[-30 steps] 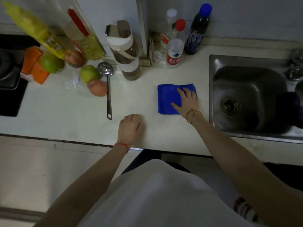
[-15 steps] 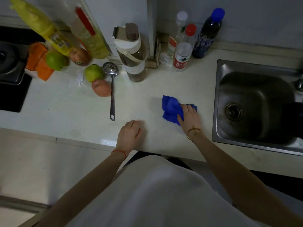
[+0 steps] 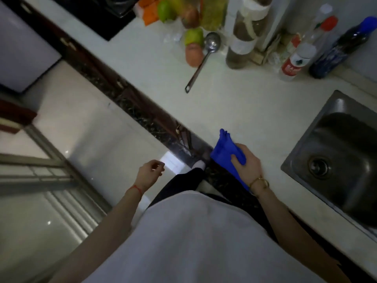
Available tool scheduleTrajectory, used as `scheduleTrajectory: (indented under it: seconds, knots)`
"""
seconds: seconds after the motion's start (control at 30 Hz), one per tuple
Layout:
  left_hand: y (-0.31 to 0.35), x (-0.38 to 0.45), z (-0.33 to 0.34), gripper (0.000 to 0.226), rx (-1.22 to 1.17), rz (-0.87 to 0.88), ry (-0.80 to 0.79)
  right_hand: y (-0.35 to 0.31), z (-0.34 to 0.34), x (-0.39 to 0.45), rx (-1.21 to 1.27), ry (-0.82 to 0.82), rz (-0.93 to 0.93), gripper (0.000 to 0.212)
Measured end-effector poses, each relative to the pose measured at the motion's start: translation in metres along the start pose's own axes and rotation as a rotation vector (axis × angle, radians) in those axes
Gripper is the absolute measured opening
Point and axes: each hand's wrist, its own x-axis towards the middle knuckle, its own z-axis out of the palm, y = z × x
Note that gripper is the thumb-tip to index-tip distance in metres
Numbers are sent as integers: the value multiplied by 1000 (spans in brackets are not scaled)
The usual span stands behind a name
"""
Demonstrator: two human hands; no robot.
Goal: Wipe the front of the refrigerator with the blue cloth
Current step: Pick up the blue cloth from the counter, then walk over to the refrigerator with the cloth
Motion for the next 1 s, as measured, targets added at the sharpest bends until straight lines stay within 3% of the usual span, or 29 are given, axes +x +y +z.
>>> scheduleTrajectory:
  seconds: [0.2,0.37,0.6,0.87,1.0]
  knots:
    - [-136,-106,6,33,-381,-442,124,-21,64,-41,-98,-237,-10,34]
    - [-214,-179,18,26,-572,-729,225,-12,113,-56,-279,-455,104,43]
    - [-287,-222,-7,28,-633,-849,305,-27,174,-47,-521,-582,325,56]
    - [-318,-180,-94,27,-824,-848,348,-129,258,-20,-307,-396,250,46]
    - [-316,-136,-145,32,-816,-768,364,-157,283,8,-373,-402,282,47]
